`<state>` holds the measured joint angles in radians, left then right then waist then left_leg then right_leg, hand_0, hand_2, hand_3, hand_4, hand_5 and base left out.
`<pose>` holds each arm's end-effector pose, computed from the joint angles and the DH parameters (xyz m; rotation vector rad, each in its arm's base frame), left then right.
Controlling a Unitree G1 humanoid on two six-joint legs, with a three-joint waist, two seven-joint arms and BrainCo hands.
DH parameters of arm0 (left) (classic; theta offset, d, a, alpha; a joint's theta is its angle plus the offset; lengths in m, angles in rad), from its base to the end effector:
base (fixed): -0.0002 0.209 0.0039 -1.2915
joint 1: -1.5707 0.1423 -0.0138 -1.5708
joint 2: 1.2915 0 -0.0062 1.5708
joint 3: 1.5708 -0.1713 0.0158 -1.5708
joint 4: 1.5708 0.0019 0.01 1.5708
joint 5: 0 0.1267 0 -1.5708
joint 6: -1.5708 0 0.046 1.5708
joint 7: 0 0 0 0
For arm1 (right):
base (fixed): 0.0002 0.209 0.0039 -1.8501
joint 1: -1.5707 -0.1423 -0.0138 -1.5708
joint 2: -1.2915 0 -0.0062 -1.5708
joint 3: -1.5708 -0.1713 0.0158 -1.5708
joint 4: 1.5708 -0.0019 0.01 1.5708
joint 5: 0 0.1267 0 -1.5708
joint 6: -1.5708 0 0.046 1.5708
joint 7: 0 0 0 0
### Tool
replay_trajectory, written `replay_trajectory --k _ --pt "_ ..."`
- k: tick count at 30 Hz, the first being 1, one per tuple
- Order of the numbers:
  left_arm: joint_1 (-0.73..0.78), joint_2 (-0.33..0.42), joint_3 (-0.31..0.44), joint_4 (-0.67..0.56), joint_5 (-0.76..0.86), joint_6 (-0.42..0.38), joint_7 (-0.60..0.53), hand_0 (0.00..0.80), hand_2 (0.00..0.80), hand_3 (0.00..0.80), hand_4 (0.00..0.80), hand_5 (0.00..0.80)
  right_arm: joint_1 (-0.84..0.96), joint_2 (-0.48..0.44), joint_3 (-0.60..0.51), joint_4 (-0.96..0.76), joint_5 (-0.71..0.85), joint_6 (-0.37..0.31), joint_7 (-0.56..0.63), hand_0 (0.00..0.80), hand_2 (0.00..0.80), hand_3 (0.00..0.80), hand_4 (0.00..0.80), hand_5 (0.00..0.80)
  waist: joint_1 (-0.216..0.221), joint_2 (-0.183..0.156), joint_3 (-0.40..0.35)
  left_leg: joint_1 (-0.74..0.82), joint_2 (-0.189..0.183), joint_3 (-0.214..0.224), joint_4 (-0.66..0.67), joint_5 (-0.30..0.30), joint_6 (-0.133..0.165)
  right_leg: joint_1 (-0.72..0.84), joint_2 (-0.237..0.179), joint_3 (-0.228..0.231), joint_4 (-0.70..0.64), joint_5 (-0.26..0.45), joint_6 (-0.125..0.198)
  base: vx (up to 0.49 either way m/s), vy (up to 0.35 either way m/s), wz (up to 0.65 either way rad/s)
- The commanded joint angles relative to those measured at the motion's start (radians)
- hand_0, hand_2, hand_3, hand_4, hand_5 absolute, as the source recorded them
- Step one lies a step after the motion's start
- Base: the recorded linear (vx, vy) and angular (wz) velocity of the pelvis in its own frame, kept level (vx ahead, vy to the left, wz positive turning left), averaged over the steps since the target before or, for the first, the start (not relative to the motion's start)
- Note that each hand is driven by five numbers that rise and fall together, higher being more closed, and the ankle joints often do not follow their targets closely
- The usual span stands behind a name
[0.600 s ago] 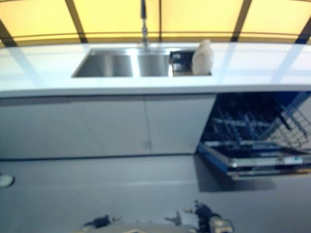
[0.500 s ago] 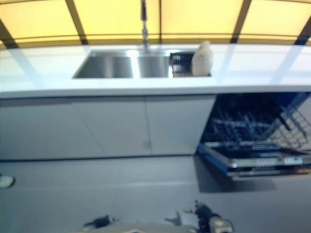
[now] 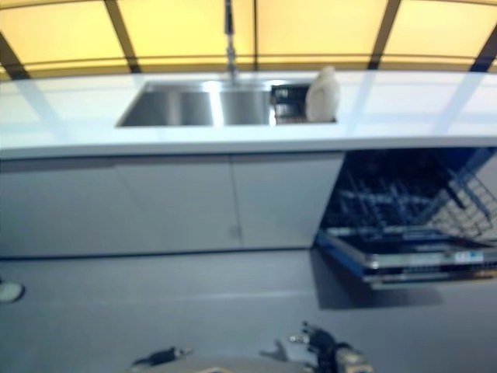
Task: Take plates into dishwasher
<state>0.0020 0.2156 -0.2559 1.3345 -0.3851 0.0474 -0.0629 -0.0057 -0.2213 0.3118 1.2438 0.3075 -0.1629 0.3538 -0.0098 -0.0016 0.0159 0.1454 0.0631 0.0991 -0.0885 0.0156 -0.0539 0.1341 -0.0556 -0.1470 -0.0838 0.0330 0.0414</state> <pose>0.0466 0.2098 -0.1000 -0.0202 1.3777 0.1346 0.0722 -0.2035 -0.0941 0.0715 1.0995 0.2682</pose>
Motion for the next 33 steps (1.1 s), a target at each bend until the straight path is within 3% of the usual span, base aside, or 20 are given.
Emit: replay_trajectory --k 1,6,10,11,13,17,22,25,29,31,32,33 --pt "-0.069 -0.035 -0.021 0.038 0.028 0.012 -0.004 0.0 0.0 0.0 0.0 0.0 -0.087 0.026 0.038 -0.012 0.04 -0.074 0.024 0.0 0.0 0.0 0.0 0.0 0.005 -0.058 0.041 -0.004 -0.05 -0.002 0.001 -0.02 0.06 -0.023 -0.027 0.02 0.013 0.041 0.05 -0.038 -0.028 -0.01" --pt "-0.082 -0.036 -0.024 0.047 0.026 0.011 0.009 0.0 0.0 0.0 0.0 0.0 -0.101 0.038 0.051 -0.02 0.036 -0.055 0.027 0.0 0.0 0.0 0.0 0.0 0.006 -0.056 0.038 0.004 -0.048 0.0 0.001 -0.022 0.062 -0.014 -0.023 0.019 0.014 0.036 0.044 0.002 -0.008 0.0" --pt "-0.082 -0.027 -0.015 0.035 0.041 0.027 0.007 0.0 0.0 0.0 0.0 0.0 -0.099 0.029 0.074 -0.083 0.04 -0.103 0.107 0.0 0.0 0.0 0.0 0.0 0.008 -0.057 0.037 0.008 -0.046 -0.004 0.001 -0.018 0.057 -0.005 -0.022 0.013 0.013 0.034 0.042 0.004 -0.038 0.0" --pt "-0.074 -0.017 -0.011 0.02 0.054 0.033 0.006 0.0 0.0 0.0 0.0 0.0 -0.1 0.01 0.082 -0.191 0.087 -0.108 0.156 0.0 0.0 0.0 0.0 0.0 0.007 -0.059 0.038 0.009 -0.044 -0.006 0.001 -0.015 0.055 -0.002 -0.021 0.01 0.013 0.034 0.041 0.005 -0.086 0.0" --pt "-0.047 -0.002 -0.006 -0.01 0.055 0.032 0.006 0.0 0.0 0.0 0.0 0.0 -0.087 -0.031 0.091 -0.485 0.127 -0.015 0.161 0.0 0.0 0.0 0.0 0.0 -0.004 -0.063 0.04 0.009 -0.041 -0.004 0.001 -0.012 0.052 -0.003 -0.018 0.015 0.013 0.033 0.039 -0.01 -0.074 -0.01" --pt "-0.018 0.022 0.016 -0.033 0.042 0.023 0.002 0.0 0.0 0.0 0.0 0.0 -0.061 -0.136 0.044 -0.896 0.273 -0.049 0.132 0.0 0.0 0.0 0.0 0.0 -0.033 -0.062 0.039 0.0 -0.036 0.007 0.001 -0.009 0.05 -0.018 -0.013 0.026 0.019 0.029 0.037 -0.03 -0.049 0.0" --pt "-0.009 0.01 0.031 -0.016 0.028 -0.009 0.012 0.0 0.0 0.0 0.0 0.0 -0.103 -0.15 -0.122 -1.102 0.429 -0.098 0.121 0.0 0.0 0.0 0.0 0.0 -0.049 -0.053 0.04 0.004 -0.028 0.014 0.004 -0.02 0.055 -0.032 -0.005 0.039 0.05 0.003 0.031 0.0 -0.063 -0.01" --pt "-0.017 0.005 0.04 -0.011 0.023 -0.014 0.024 0.0 0.0 0.0 0.0 0.0 -0.208 -0.175 -0.219 -1.144 0.473 -0.119 0.01 0.0 0.0 0.0 0.0 0.0 -0.046 -0.052 0.049 0.009 -0.019 0.002 0.041 -0.034 0.056 -0.034 0.008 0.052 0.083 -0.021 0.011 0.042 -0.119 -0.07" --pt "-0.04 0.01 0.077 -0.008 0.009 -0.015 0.055 0.0 0.0 0.0 0.0 0.0 -0.373 -0.245 -0.27 -1.08 0.505 -0.118 -0.212 0.0 0.0 0.0 0.0 0.0 -0.027 -0.087 0.074 -0.057 -0.001 -0.014 0.258 -0.088 0.041 -0.043 0.008 0.063 0.13 -0.036 -0.026 0.04 -0.162 -0.06" --pt "-0.049 0.014 0.088 -0.004 0.001 -0.014 0.051 0.0 0.0 0.0 0.0 0.0 -0.421 -0.268 -0.278 -1.032 0.529 -0.117 -0.278 0.0 0.0 0.0 0.0 0.0 -0.018 -0.102 0.087 -0.106 0.013 -0.015 0.373 -0.082 0.036 -0.042 0.008 0.064 0.135 -0.037 -0.043 0.025 -0.167 -0.04" --pt "-0.055 0.017 0.089 0.009 -0.005 -0.017 0.037 0.0 0.0 0.0 0.0 0.0 -0.476 -0.3 -0.277 -0.951 0.543 -0.13 -0.312 0.0 0.0 0.0 0.0 0.0 0.001 -0.117 0.104 -0.198 0.005 -0.028 0.537 -0.04 0.04 -0.035 0.011 0.073 0.14 -0.035 -0.064 0.061 -0.17 -0.05" --pt "-0.056 0.021 0.094 0.01 -0.014 -0.009 0.022 0.0 0.0 0.0 0.0 0.0 -0.503 -0.328 -0.275 -0.908 0.521 -0.124 -0.35 0.0 0.0 0.0 0.0 0.0 0.016 -0.116 0.117 -0.268 0.005 -0.024 0.608 0.013 0.036 -0.023 0.023 0.081 0.137 -0.031 -0.077 0.108 -0.16 -0.04"
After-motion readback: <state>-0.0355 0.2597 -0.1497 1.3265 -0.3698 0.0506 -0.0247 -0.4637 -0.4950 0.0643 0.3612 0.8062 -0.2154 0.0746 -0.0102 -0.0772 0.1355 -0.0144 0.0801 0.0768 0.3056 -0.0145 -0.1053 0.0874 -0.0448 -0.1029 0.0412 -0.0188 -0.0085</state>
